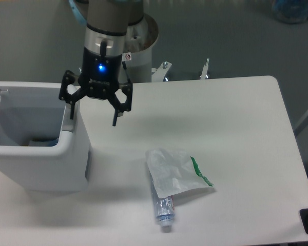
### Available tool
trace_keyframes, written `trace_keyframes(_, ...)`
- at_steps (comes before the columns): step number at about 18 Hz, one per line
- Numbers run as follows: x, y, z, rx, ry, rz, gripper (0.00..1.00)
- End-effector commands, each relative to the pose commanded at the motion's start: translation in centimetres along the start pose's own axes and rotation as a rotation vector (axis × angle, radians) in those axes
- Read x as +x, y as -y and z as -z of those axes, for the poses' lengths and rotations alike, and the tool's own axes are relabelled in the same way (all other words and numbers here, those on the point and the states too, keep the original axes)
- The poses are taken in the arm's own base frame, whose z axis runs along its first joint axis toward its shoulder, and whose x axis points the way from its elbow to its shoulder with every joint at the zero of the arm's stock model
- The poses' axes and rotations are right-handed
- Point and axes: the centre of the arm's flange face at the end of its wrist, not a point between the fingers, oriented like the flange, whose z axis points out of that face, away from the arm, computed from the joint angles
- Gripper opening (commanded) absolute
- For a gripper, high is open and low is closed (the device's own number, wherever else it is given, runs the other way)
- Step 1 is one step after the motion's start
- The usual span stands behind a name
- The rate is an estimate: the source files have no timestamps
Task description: Open the trash can
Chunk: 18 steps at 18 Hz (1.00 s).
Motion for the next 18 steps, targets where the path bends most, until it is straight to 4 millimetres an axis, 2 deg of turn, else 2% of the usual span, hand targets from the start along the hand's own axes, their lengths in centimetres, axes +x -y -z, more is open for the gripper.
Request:
trace_keyframes(5, -9.9, -0.9, -2.6, -0.058, 0.064, -0.144, 1.00)
trace_keyframes(9, -16.8, -3.6, -6.8, -0.235, 0.165, -0.262, 1.00)
trace_keyframes(11, -19.0, -4.8, -8.6, -0.334, 0.222, -0.294, 1.00)
trace_keyframes(14, -20.8, -6.7, -12.0, -0.435, 0.224, -0.310, 1.00)
trace_keyframes(18, -22.0, -7.7, -13.9, -0.495, 0.202, -0.395, 1.00)
